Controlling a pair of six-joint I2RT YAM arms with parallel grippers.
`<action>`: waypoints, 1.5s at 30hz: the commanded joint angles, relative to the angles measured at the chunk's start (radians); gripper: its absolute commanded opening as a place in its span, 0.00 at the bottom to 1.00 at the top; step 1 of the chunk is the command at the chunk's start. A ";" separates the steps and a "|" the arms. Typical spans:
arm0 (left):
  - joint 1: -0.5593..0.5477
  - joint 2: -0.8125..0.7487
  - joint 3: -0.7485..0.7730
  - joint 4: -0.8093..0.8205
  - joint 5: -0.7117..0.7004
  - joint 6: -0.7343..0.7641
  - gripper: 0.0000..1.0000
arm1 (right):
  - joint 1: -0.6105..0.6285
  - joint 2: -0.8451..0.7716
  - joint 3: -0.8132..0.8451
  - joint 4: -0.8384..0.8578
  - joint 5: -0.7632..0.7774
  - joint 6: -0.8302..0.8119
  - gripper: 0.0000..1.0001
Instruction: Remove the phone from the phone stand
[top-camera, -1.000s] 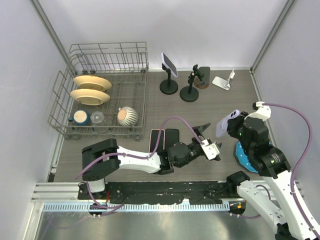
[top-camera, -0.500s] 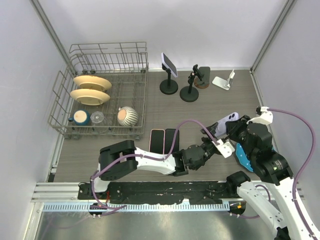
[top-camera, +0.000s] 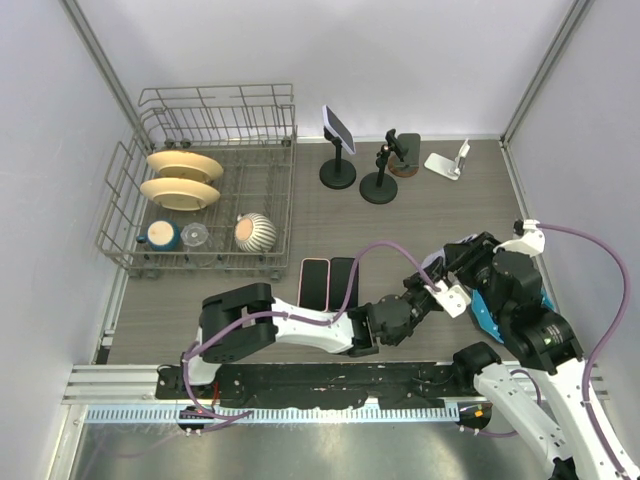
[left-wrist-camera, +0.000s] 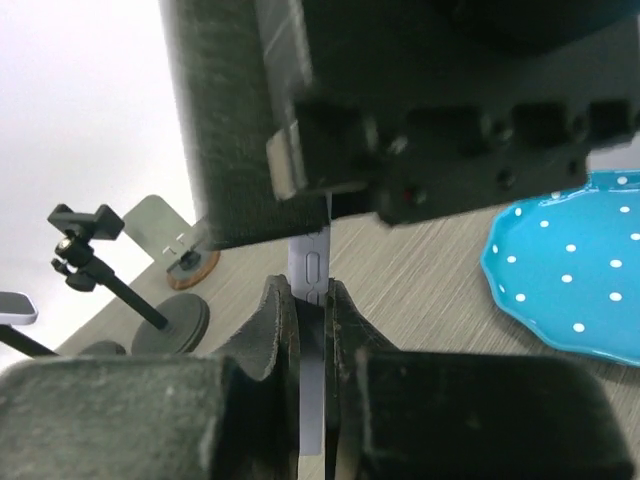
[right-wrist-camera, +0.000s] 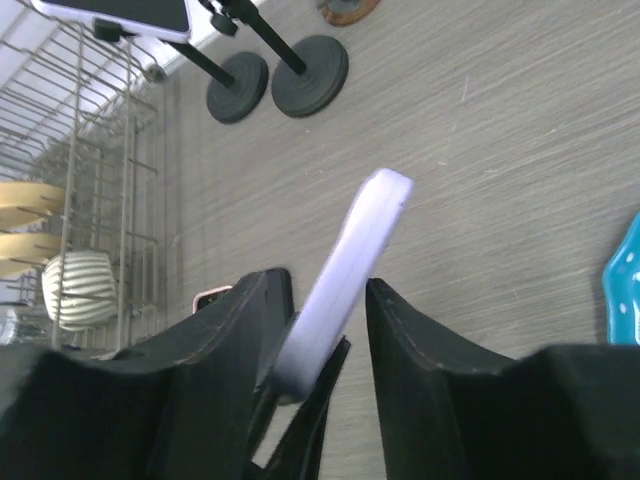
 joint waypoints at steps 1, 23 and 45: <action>-0.004 -0.035 -0.021 0.028 -0.047 -0.099 0.00 | 0.000 -0.042 0.003 0.126 0.000 -0.021 0.58; 0.328 -0.273 -0.228 -0.566 0.450 -1.242 0.00 | 0.000 -0.246 -0.024 0.097 0.226 -0.236 0.79; 0.444 -0.146 -0.309 -0.472 0.563 -1.512 0.01 | 0.000 -0.220 -0.139 0.137 0.190 -0.258 0.79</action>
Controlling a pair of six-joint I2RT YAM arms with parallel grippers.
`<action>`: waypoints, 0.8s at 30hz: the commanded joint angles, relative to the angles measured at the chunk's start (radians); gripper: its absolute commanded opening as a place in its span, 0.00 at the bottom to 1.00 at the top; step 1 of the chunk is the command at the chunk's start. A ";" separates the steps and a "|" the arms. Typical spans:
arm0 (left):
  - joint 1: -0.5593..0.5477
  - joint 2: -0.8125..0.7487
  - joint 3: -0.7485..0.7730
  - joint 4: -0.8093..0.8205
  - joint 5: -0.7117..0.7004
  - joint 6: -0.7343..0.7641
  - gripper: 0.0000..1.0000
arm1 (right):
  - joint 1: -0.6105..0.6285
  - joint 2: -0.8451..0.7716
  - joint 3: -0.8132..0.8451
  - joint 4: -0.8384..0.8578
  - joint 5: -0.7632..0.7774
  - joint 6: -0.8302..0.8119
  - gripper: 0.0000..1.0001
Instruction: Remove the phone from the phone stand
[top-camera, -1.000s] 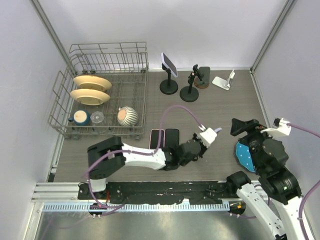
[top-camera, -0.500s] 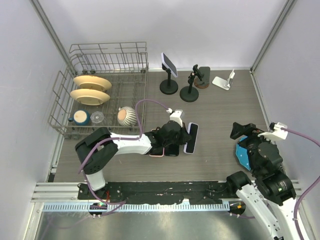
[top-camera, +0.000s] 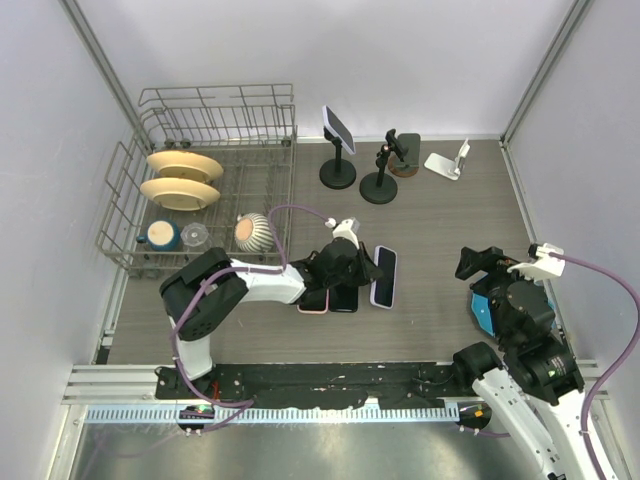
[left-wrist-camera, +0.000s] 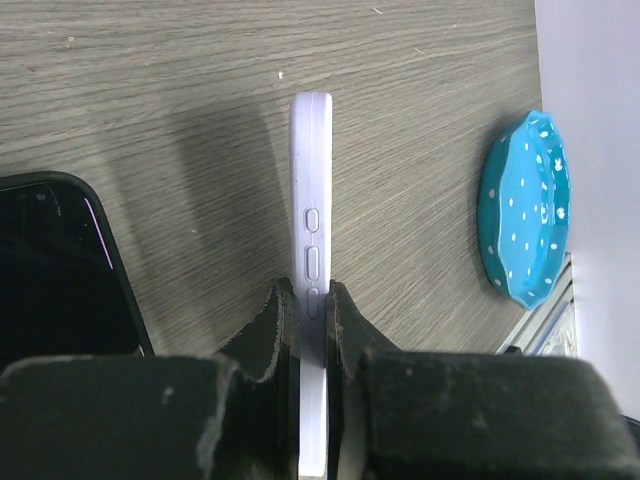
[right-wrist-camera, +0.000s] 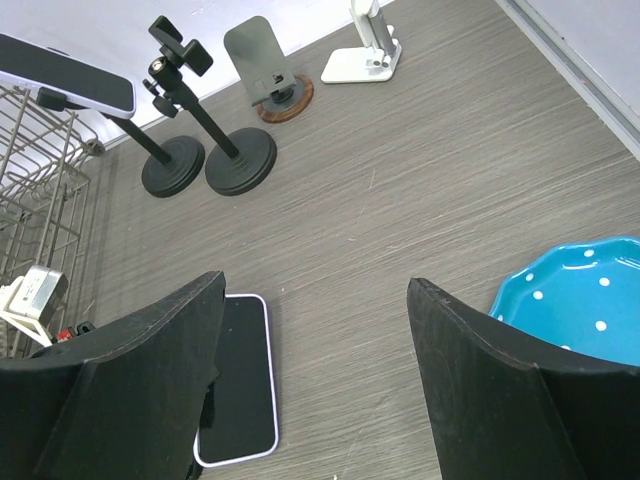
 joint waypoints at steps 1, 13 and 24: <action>0.005 0.016 -0.014 0.083 0.032 -0.038 0.06 | 0.000 0.026 0.001 0.054 -0.005 -0.019 0.79; 0.005 -0.032 -0.074 0.033 0.017 0.006 0.47 | 0.003 0.026 -0.007 0.054 -0.012 -0.022 0.79; 0.005 -0.108 -0.005 -0.125 -0.017 0.135 0.87 | 0.000 0.042 -0.004 0.046 -0.047 -0.019 0.79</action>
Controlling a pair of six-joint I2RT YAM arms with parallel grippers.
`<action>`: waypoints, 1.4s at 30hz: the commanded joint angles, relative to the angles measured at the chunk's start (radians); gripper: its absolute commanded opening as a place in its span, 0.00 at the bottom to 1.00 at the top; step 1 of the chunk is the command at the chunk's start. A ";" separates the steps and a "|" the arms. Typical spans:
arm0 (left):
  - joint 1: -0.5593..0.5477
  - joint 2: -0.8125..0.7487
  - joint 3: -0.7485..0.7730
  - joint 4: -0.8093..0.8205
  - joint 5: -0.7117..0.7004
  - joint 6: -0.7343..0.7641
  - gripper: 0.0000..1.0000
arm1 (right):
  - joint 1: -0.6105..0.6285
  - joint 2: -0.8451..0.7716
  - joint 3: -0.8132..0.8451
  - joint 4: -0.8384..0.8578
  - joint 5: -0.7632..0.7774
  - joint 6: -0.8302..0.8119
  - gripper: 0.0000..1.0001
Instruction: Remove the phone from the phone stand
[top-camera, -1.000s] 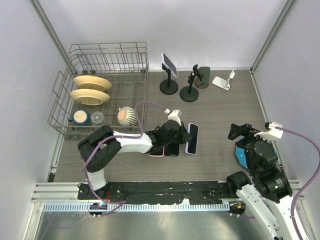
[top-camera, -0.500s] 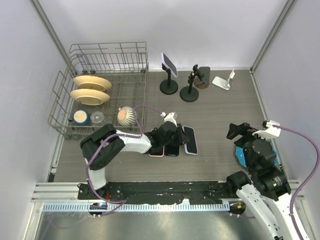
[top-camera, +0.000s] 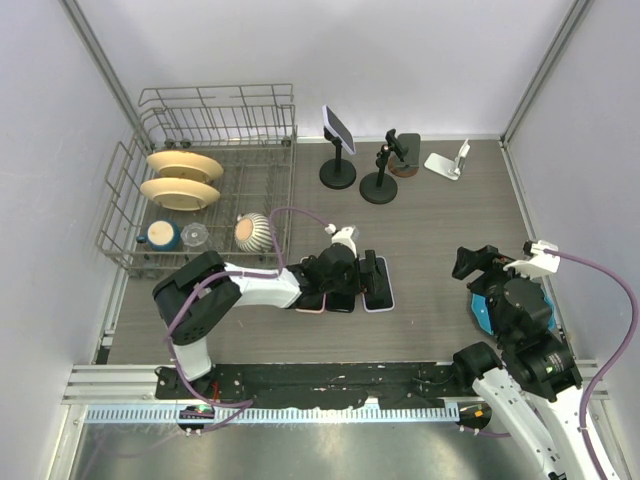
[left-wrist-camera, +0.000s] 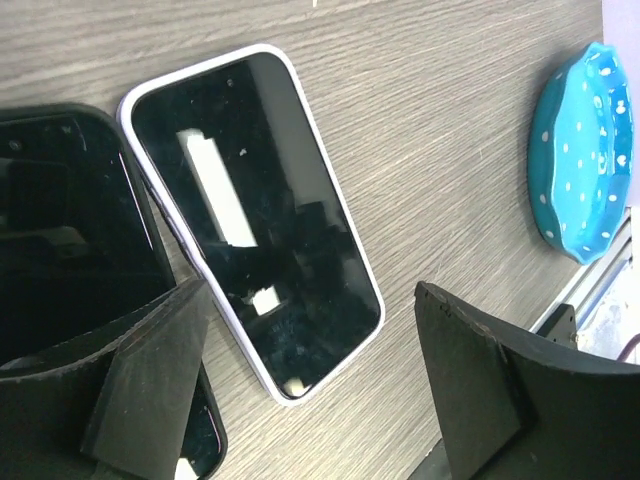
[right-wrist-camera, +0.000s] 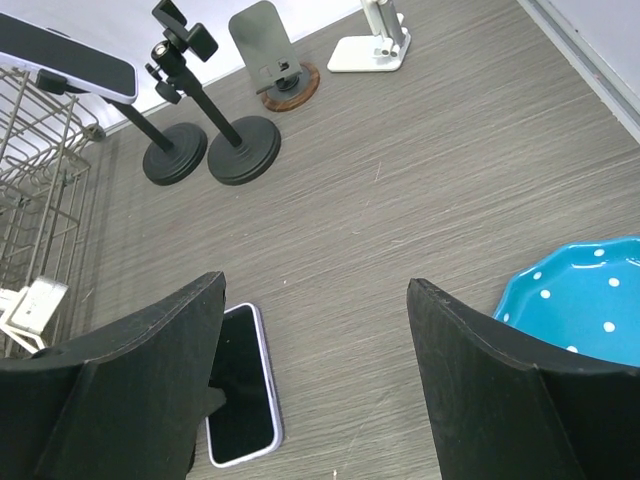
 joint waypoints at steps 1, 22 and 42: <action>0.005 -0.090 0.054 -0.084 -0.041 0.090 0.90 | -0.001 0.030 0.003 0.036 -0.039 -0.007 0.79; 0.117 -0.760 0.307 -0.818 -0.303 0.524 1.00 | 0.000 0.608 -0.146 0.327 -0.586 0.145 0.78; 0.160 -1.032 0.047 -0.595 -0.560 0.797 1.00 | 0.103 0.923 -0.257 0.627 -0.723 0.242 0.73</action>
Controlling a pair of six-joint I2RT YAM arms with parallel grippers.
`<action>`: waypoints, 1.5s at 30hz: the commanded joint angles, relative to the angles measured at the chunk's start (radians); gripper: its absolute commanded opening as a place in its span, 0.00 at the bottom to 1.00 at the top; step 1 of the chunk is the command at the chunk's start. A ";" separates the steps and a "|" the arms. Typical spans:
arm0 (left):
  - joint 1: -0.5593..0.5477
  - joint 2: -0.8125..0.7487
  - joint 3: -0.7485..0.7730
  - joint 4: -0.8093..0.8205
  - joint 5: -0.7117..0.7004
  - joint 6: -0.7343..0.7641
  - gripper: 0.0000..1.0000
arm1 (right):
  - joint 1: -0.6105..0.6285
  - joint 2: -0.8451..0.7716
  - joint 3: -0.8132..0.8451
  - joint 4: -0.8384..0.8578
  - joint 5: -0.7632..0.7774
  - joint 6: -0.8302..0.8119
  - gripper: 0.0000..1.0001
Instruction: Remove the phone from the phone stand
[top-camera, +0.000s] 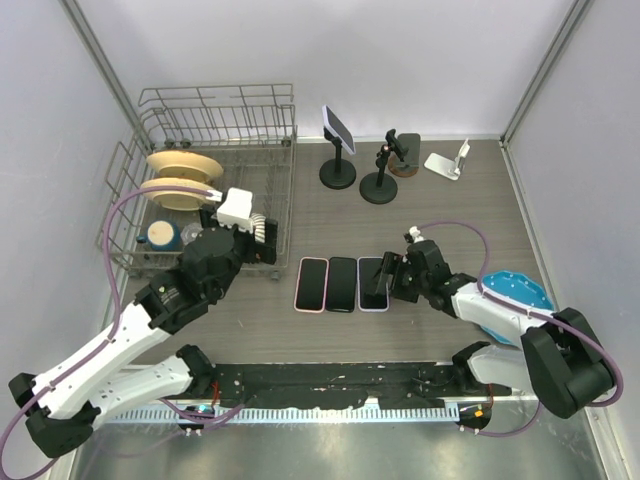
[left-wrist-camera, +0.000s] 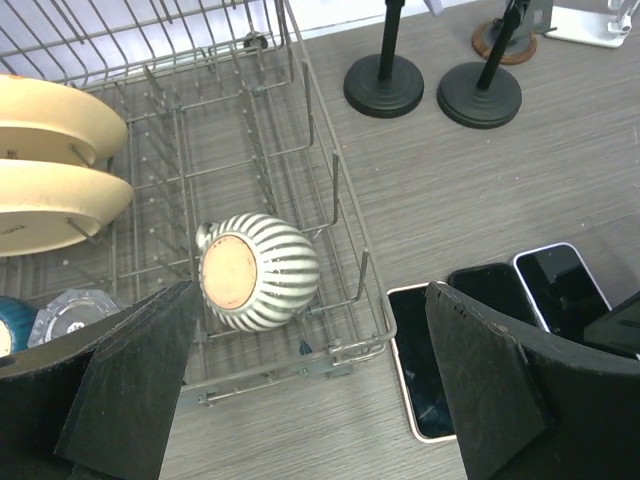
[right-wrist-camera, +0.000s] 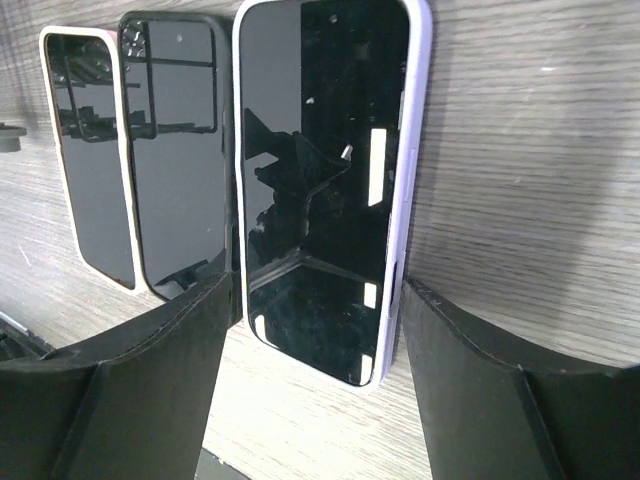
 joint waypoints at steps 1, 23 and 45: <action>0.005 -0.062 -0.002 0.129 -0.059 0.051 1.00 | 0.028 -0.026 -0.014 0.040 -0.021 0.034 0.73; 0.008 -0.068 -0.003 0.125 -0.058 0.049 1.00 | 0.031 -0.057 0.033 -0.011 0.097 -0.004 0.74; 0.056 -0.114 -0.003 0.125 -0.021 0.031 1.00 | 0.053 -0.089 0.179 -0.118 0.310 -0.145 0.74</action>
